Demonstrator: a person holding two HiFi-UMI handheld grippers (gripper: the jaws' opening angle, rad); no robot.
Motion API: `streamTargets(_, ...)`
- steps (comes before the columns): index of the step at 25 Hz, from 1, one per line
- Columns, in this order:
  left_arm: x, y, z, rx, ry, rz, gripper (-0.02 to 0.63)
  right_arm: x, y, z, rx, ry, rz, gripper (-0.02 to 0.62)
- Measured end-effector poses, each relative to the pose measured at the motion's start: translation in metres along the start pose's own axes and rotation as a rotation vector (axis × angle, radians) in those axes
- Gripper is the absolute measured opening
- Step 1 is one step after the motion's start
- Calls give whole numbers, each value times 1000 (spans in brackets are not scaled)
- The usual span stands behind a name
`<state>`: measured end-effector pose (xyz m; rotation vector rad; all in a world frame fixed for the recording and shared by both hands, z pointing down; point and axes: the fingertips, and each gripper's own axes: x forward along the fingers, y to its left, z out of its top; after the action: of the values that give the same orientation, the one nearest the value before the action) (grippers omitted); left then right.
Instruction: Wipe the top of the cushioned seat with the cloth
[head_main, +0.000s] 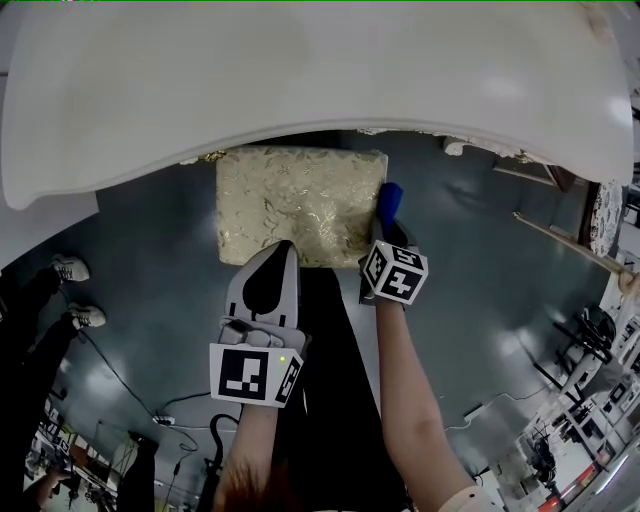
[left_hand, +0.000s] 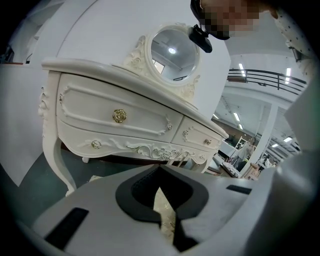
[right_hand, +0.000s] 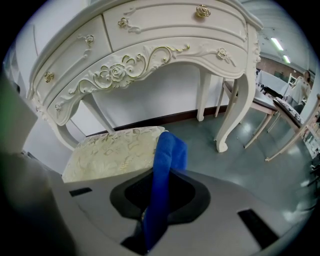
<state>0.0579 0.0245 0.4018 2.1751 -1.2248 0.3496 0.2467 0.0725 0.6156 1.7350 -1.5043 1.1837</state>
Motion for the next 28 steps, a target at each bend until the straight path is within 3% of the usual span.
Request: streamTargets(28,-26,28,12,-31,-48,35,-2,-9,42,4,-54,-17,-16,61)
